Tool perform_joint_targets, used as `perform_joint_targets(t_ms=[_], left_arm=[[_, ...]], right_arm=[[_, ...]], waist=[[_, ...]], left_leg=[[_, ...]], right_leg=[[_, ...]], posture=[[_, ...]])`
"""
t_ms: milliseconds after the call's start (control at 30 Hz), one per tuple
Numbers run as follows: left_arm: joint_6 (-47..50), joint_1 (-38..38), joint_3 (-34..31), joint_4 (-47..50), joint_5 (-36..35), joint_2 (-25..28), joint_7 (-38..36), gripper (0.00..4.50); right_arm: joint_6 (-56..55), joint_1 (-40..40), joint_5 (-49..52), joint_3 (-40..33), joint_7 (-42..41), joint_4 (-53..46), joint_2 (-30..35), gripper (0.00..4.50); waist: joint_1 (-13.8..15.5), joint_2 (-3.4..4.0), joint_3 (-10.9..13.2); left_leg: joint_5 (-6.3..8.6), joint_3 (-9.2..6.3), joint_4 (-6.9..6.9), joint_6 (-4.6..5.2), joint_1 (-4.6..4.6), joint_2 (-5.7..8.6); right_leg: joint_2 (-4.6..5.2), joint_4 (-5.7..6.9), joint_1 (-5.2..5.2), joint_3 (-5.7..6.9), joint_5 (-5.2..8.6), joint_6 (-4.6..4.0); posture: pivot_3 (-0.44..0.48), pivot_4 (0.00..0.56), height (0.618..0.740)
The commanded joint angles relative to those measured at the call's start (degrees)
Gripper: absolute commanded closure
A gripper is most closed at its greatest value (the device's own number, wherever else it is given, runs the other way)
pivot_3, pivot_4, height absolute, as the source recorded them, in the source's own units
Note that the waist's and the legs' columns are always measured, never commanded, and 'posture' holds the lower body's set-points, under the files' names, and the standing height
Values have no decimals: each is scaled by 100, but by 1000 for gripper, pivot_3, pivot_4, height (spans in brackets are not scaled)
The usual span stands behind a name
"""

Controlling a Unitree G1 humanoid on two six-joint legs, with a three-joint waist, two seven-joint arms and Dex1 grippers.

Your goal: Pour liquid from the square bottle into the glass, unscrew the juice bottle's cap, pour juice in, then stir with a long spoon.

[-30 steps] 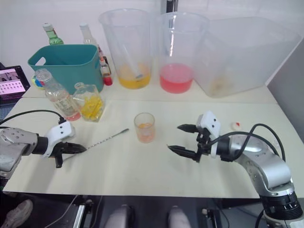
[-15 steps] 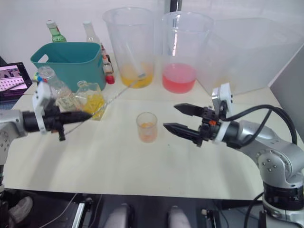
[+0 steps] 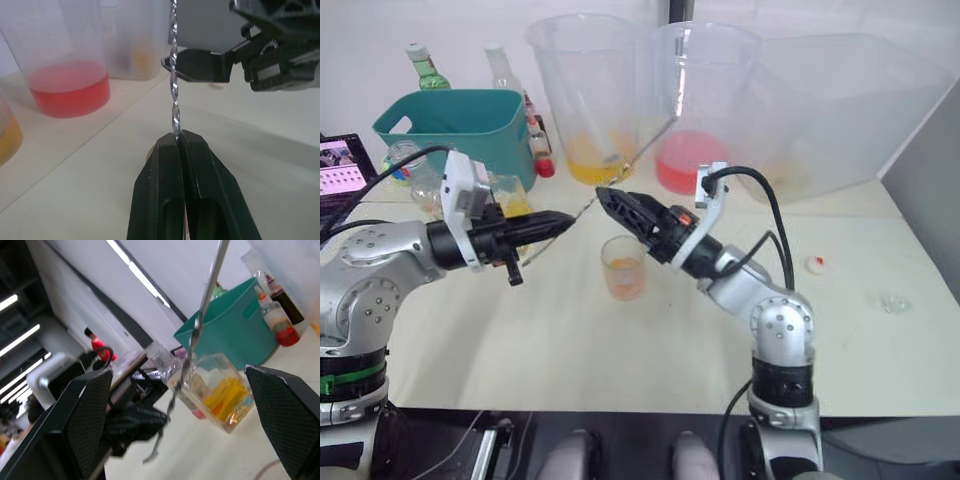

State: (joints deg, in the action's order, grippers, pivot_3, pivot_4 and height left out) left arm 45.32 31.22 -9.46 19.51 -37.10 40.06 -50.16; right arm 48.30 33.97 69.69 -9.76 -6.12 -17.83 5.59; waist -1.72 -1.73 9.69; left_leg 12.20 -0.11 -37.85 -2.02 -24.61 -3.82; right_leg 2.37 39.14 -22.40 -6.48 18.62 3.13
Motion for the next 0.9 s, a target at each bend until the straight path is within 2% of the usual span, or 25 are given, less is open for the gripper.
perform_joint_targets(t_ms=[33, 100, 200, 500, 567, 900], left_arm=[[-102, 68, 16, 217, -89, -2, 70, 4447], [-24, 65, 44, 210, -129, 12, 98, 4447], [8, 88, 91, 177, -151, 5, 156, 4500], [-23, 80, 183, 178, -204, -5, 263, 4500], [-34, 79, 198, 176, -203, -21, 277, 4500], [-90, 111, 197, 123, -220, -44, 271, 4500]], right_arm=[[-248, 247, 409, -215, 284, 14, -187, 0], [-311, 314, 543, -285, 423, 91, -263, 0], [-277, 301, 563, -264, 537, 95, -205, 817], [-332, 267, 615, -202, 608, 118, -183, 3978], [-345, 243, 582, -183, 617, 114, -187, 4470], [-384, 239, 449, -151, 515, 142, -72, 4470]], waist=[[-15, 0, 0], [-40, 0, 0], [-50, 0, 0], [-64, 1, 0], [-63, 1, 0], [-65, 2, 1]], left_leg=[[0, 0, 0, 0, 0, -1], [0, -1, 1, 0, 1, -2], [0, -2, 2, 0, 0, -2], [0, -3, 3, 0, 0, -2], [0, -3, 3, 0, 0, -3], [0, -4, 4, 0, -2, -2]], right_leg=[[0, 0, 0, 0, 0, 0], [-1, 1, -1, 1, 0, 0], [-1, 0, 0, 3, 0, 0], [-1, -2, -1, 4, 0, 0], [-1, -2, -1, 4, 0, 0], [-2, -5, -1, 5, 0, 0]], posture=[[0, 150, 726], [0, 150, 726], [0, 150, 726], [0, 150, 726], [0, 150, 726], [0, 150, 726]])
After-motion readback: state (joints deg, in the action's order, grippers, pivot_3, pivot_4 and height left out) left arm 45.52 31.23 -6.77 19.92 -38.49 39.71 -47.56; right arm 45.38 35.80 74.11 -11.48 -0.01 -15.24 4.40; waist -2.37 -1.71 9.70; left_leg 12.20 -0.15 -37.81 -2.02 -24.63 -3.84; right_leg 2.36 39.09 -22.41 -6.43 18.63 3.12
